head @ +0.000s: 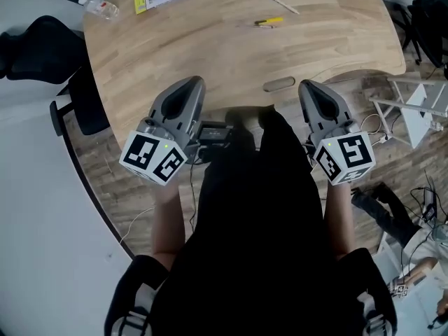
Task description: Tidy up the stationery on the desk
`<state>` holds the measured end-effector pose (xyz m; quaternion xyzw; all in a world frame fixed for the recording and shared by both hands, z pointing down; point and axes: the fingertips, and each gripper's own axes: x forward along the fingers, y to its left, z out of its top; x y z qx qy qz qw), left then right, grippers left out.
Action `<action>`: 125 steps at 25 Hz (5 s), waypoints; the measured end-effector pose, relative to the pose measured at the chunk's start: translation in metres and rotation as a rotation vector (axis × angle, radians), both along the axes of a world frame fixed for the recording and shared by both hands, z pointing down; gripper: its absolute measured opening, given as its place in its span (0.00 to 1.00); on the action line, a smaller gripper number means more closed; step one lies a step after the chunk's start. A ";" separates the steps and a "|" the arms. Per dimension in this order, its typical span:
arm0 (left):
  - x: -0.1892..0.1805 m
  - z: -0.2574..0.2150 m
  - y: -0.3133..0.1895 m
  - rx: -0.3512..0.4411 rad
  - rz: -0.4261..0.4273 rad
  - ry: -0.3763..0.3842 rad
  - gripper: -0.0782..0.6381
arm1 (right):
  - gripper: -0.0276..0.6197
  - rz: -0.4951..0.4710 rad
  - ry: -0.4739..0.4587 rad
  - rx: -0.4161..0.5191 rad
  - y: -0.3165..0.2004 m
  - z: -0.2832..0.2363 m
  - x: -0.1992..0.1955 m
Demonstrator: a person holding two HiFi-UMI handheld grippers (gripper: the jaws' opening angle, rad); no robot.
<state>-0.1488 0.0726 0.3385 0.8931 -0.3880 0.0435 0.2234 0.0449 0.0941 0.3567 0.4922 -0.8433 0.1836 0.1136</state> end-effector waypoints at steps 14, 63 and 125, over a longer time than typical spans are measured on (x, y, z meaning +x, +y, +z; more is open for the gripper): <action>0.037 -0.006 -0.039 -0.029 -0.101 -0.023 0.16 | 0.08 -0.160 0.004 -0.030 -0.076 0.017 0.016; 0.073 0.036 -0.055 -0.124 -0.246 -0.039 0.16 | 0.23 -0.554 0.547 -0.332 -0.215 0.301 0.000; 0.008 0.039 -0.055 -0.147 -0.224 -0.027 0.16 | 0.13 0.045 0.000 -0.641 -0.183 0.295 -0.095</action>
